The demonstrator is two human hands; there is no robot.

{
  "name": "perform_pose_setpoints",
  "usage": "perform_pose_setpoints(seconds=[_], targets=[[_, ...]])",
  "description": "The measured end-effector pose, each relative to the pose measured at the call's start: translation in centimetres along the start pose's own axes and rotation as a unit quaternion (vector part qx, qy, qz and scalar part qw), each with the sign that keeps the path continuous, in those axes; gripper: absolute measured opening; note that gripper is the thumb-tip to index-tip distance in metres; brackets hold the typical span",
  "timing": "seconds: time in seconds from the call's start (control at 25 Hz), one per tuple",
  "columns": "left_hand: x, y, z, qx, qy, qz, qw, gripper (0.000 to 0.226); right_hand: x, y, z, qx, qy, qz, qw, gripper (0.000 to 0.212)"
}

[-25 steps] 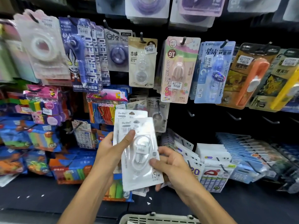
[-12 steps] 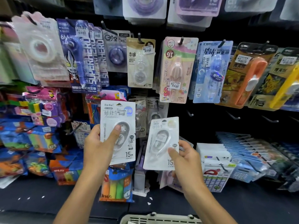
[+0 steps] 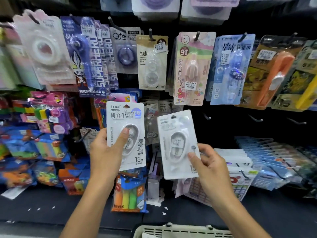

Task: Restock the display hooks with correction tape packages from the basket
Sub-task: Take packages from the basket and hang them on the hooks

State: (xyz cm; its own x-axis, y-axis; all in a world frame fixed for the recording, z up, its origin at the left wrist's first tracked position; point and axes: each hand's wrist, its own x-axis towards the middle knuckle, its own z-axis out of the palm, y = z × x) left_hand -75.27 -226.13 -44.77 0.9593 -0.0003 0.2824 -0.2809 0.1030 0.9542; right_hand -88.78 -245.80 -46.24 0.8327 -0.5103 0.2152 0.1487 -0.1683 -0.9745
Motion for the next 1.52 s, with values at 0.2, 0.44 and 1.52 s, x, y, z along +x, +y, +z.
perform_pose_setpoints(seconds=[0.2,0.44,1.52], targets=[[0.1,-0.3,0.0,0.004,-0.013,-0.004,1.000,0.011,1.6,-0.4,1.3,-0.001,0.058,0.031,0.998,0.011],[-0.3,-1.3,0.5,0.030,-0.040,-0.030,0.998,0.017,5.6,-1.0,3.4,0.016,0.025,0.131,0.991,0.058],[-0.9,-1.9,0.3,0.470,-0.124,0.091,0.869,0.084,0.0,0.0,3.2,-0.015,0.150,0.001,0.989,0.017]])
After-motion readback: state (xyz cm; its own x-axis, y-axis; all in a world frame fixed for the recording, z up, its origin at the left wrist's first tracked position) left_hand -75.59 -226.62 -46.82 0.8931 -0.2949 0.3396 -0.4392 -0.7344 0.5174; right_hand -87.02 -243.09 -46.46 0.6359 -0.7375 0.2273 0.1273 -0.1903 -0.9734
